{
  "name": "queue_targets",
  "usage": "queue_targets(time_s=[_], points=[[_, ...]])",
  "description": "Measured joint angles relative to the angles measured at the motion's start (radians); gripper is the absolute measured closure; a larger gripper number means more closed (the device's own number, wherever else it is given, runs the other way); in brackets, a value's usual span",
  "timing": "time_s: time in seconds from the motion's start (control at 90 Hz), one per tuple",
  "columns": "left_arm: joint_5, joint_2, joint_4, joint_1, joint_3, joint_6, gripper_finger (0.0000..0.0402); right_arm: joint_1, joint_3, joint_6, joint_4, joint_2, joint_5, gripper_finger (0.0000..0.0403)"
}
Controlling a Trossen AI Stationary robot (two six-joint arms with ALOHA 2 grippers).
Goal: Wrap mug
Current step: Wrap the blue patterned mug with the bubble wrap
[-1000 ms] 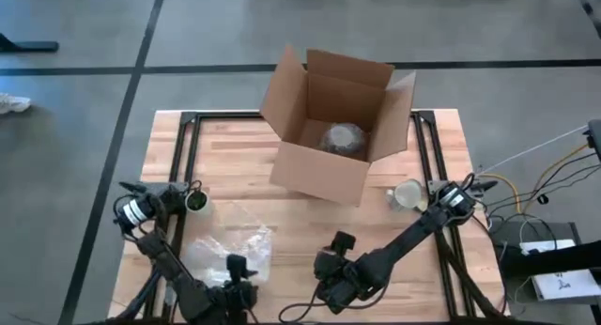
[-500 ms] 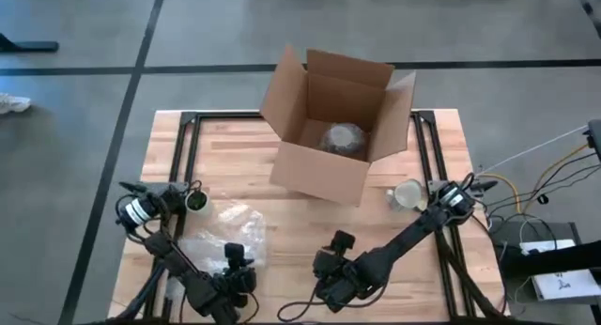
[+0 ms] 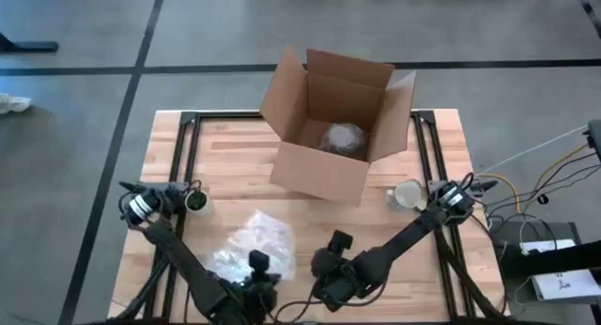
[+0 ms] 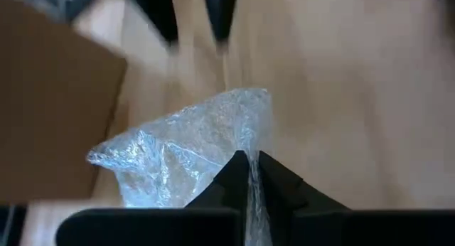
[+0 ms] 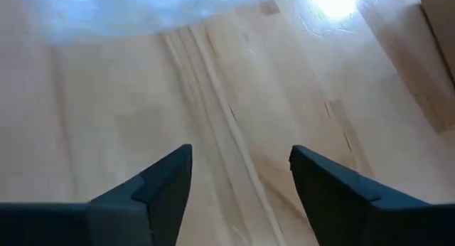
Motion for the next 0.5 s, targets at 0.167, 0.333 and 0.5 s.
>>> queue_targets(time_s=[0.167, 0.333, 0.5], points=[[-0.171, 0.000, -0.119, 0.001, 0.215, 0.007, 0.0400, 0.000, 0.000, 0.004, 0.004, 0.000, 0.000, 0.0198], [-0.353, -0.009, -0.164, -0.006, 0.368, -0.025, 0.0401, 0.002, 0.000, -0.010, 0.046, 0.000, 0.000, 0.0197], [-0.468, -0.059, -0.171, -0.027, 0.393, -0.086, 0.0401, 0.008, 0.000, -0.141, 0.211, 0.007, 0.008, 0.0186]])
